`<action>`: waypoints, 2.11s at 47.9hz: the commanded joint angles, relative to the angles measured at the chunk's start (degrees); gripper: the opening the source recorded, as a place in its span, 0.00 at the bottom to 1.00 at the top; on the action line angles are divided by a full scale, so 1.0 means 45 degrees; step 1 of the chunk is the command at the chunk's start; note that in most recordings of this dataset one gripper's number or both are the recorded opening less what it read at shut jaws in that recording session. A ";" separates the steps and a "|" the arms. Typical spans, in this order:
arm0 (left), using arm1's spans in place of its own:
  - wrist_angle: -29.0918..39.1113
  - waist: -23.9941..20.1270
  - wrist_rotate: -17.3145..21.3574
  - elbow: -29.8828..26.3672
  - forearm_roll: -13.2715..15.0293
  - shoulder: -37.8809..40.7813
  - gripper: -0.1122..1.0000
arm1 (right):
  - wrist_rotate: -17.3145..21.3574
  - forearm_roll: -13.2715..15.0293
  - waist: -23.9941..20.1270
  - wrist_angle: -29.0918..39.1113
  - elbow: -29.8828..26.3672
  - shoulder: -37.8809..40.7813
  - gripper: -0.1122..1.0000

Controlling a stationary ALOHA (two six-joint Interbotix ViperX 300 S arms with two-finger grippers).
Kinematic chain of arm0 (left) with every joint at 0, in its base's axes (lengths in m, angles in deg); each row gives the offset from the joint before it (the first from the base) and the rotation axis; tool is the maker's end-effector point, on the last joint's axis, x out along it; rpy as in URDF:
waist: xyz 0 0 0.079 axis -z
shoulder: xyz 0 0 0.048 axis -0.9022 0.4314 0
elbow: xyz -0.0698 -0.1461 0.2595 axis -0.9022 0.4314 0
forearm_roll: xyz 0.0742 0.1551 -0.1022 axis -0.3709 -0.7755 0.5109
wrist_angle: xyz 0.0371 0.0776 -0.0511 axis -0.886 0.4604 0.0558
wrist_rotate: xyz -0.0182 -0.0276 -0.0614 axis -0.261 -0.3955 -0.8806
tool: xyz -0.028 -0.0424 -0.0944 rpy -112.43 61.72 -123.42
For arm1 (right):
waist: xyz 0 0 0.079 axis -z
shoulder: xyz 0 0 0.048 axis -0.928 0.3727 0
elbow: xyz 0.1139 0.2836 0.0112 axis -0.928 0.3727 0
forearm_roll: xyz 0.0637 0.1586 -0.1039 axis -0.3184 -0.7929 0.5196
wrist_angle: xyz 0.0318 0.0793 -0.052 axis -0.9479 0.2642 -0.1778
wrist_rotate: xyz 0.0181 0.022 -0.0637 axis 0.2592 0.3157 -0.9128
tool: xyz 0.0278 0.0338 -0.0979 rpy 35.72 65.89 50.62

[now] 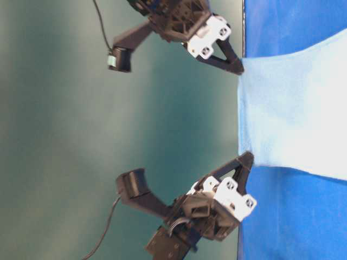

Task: Fold the light blue towel.
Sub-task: 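Pull the far edge toward the near edge, folding the towel in half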

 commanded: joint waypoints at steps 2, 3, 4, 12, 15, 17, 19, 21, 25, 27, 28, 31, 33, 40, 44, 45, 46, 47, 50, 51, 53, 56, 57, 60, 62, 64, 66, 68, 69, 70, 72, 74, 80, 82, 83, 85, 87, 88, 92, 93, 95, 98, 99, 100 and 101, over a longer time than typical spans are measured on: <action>0.0078 0.0684 0.0020 0.0293 0.0020 -0.0937 0.13 | 0.0215 -0.0254 -0.0879 0.0645 0.0195 -0.0996 0.13; 0.0137 0.0898 0.0020 0.0430 0.0020 -0.1133 0.13 | 0.0293 -0.0293 -0.1055 0.0742 0.0254 -0.1113 0.13; 0.0156 0.1035 -0.0020 0.0547 0.0020 -0.1289 0.13 | 0.0352 -0.0313 -0.1230 0.0840 0.0293 -0.1230 0.13; 0.0527 0.2402 -0.0605 0.1152 0.0020 -0.2285 0.13 | 0.1172 -0.0332 -0.2813 0.1504 0.0703 -0.1973 0.13; 0.0625 0.2949 -0.0957 0.1230 0.0020 -0.2402 0.13 | 0.1641 -0.0332 -0.3438 0.1719 0.0781 -0.2070 0.13; 0.0723 0.3398 -0.1113 0.1270 0.0039 -0.2363 0.13 | 0.1895 -0.0352 -0.3789 0.1855 0.0820 -0.2070 0.13; 0.0879 0.3789 -0.1152 0.1270 0.0059 -0.2324 0.13 | 0.2129 -0.0332 -0.4102 0.1973 0.0859 -0.2070 0.13; 0.1074 0.4160 -0.1211 0.1250 0.0059 -0.2246 0.13 | 0.2363 -0.0352 -0.4453 0.2129 0.0859 -0.2051 0.13; 0.1270 0.4844 -0.1387 0.1172 0.0059 -0.2129 0.13 | 0.2793 -0.0352 -0.5098 0.2402 0.0859 -0.2012 0.13; 0.1270 0.5137 -0.1504 0.1152 0.0059 -0.2051 0.13 | 0.3027 -0.0332 -0.5449 0.2520 0.0859 -0.1973 0.13; 0.1270 0.5273 -0.1562 0.1133 0.0059 -0.1992 0.13 | 0.3125 -0.0352 -0.5605 0.2559 0.0859 -0.1953 0.13; 0.1270 0.5586 -0.1738 0.1113 0.0059 -0.1758 0.13 | 0.3359 -0.0352 -0.5957 0.2578 0.0879 -0.1875 0.13; 0.1250 0.5781 -0.1914 0.1113 0.0059 -0.1543 0.13 | 0.3535 -0.0332 -0.6113 0.2559 0.0898 -0.1797 0.13; 0.0938 0.6035 -0.2285 0.1016 0.0059 -0.0879 0.13 | 0.4219 -0.0352 -0.6504 0.2285 0.0977 -0.1074 0.13; 0.0664 0.6074 -0.2363 0.0938 0.0059 -0.0508 0.13 | 0.4492 -0.0352 -0.6543 0.1973 0.0977 -0.0605 0.13; 0.0645 0.6074 -0.2383 0.0918 0.0059 -0.0449 0.13 | 0.4570 -0.0352 -0.6543 0.1895 0.0977 -0.0488 0.13; 0.0605 0.6094 -0.2383 0.0898 0.0059 -0.0391 0.13 | 0.4629 -0.0352 -0.6543 0.1777 0.0977 -0.0371 0.13; 0.0586 0.6094 -0.2383 0.0898 0.0059 -0.0332 0.13 | 0.4688 -0.0352 -0.6543 0.1699 0.0977 -0.0273 0.13; 0.0586 0.6172 -0.2402 0.0859 0.0059 -0.0254 0.13 | 0.4863 -0.0352 -0.6602 0.1348 0.0977 -0.0020 0.13; 0.0586 0.6191 -0.2441 0.0859 0.0059 -0.0254 0.13 | 0.4883 -0.0352 -0.6641 0.1230 0.0996 0.0039 0.13; 0.0586 0.6270 -0.2461 0.0820 0.0059 -0.0254 0.13 | 0.4902 -0.0332 -0.6680 0.1055 0.0996 0.0098 0.13; 0.0566 0.6367 -0.2480 0.0781 0.0059 -0.0234 0.13 | 0.4922 -0.0352 -0.6758 0.0879 0.0996 0.0137 0.13; 0.0527 0.6387 -0.2480 0.0781 0.0059 -0.0234 0.13 | 0.4922 -0.0352 -0.6758 0.0859 0.0996 0.0137 0.13; 0.0449 0.6387 -0.2480 0.0762 0.0059 -0.0215 0.13 | 0.4922 -0.0352 -0.6758 0.0801 0.0996 0.0137 0.13; 0.0332 0.6387 -0.2500 0.0742 0.0059 -0.0215 0.13 | 0.4922 -0.0352 -0.6758 0.0801 0.0977 0.0156 0.13; 0.0215 0.6387 -0.2500 0.0742 0.0059 -0.0215 0.13 | 0.4922 -0.0332 -0.6758 0.0801 0.0957 0.0156 0.13; 0.0098 0.6387 -0.2500 0.0742 0.0059 -0.0215 0.13 | 0.4902 -0.0332 -0.6758 0.0801 0.0938 0.0176 0.14; 0.0020 0.6387 -0.2500 0.0742 0.0059 -0.0215 0.14 | 0.4922 -0.0352 -0.6758 0.0801 0.0938 0.0195 0.15; 0.0000 0.6387 -0.2500 0.0742 0.0078 -0.0215 0.14 | 0.4922 -0.0332 -0.6758 0.0801 0.0918 0.0195 0.18; -0.0039 0.6387 -0.2500 0.0742 0.0059 -0.0215 0.14 | 0.4922 -0.0352 -0.6758 0.0781 0.0918 0.0195 0.22; -0.0117 0.6387 -0.2520 0.0723 0.0078 -0.0215 0.19 | 0.4922 -0.0352 -0.6758 0.0762 0.0898 0.0195 0.34; -0.0137 0.6387 -0.2520 0.0703 0.0078 -0.0215 0.29 | 0.4922 -0.0332 -0.6758 0.0762 0.0879 0.0176 0.46; -0.0059 0.6406 -0.2539 0.0684 0.0078 -0.0293 0.65 | 0.4902 -0.0293 -0.6816 0.0820 0.0703 0.0176 0.71; 0.0020 0.6387 -0.2520 0.0664 0.0078 -0.0371 0.75 | 0.4883 -0.0293 -0.6855 0.0820 0.0605 0.0137 0.72; 0.0059 0.6387 -0.2520 0.0684 0.0078 -0.0430 0.79 | 0.4844 -0.0293 -0.6895 0.0820 0.0566 0.0078 0.71; 0.0215 0.6387 -0.2520 0.0684 0.0078 -0.0566 0.83 | 0.4785 -0.0293 -0.6953 0.0859 0.0488 -0.0078 0.69; 0.0430 0.6387 -0.2520 0.0664 0.0059 -0.0762 0.80 | 0.4766 -0.0293 -0.7031 0.0898 0.0449 -0.0234 0.69; 0.0605 0.6387 -0.2520 0.0684 0.0078 -0.0937 0.78 | 0.4746 -0.0273 -0.7051 0.0938 0.0410 -0.0332 0.69; 0.1152 0.6387 -0.2520 0.0703 0.0078 -0.1484 0.74 | 0.4746 -0.0234 -0.7285 0.1172 0.0332 -0.0898 0.69; 0.1309 0.6387 -0.2520 0.0703 0.0059 -0.1660 0.74 | 0.4727 -0.0215 -0.7363 0.1270 0.0313 -0.1055 0.69; 0.1582 0.6406 -0.2520 0.0723 0.0078 -0.1992 0.75 | 0.4727 -0.0215 -0.7520 0.1563 0.0254 -0.1504 0.69; 0.2031 0.6387 -0.2500 0.0762 0.0078 -0.2539 0.75 | 0.4727 -0.0176 -0.7734 0.2051 0.0195 -0.2070 0.69; 0.2188 0.6406 -0.2500 0.0781 0.0059 -0.2734 0.75 | 0.4727 -0.0156 -0.7793 0.2207 0.0176 -0.2285 0.69; 0.2383 0.6387 -0.2500 0.0801 0.0078 -0.3047 0.75 | 0.4727 -0.0137 -0.7852 0.2402 0.0176 -0.2480 0.69; 0.2500 0.6406 -0.2480 0.0820 0.0059 -0.3242 0.75 | 0.4727 -0.0117 -0.7910 0.2598 0.0156 -0.2695 0.69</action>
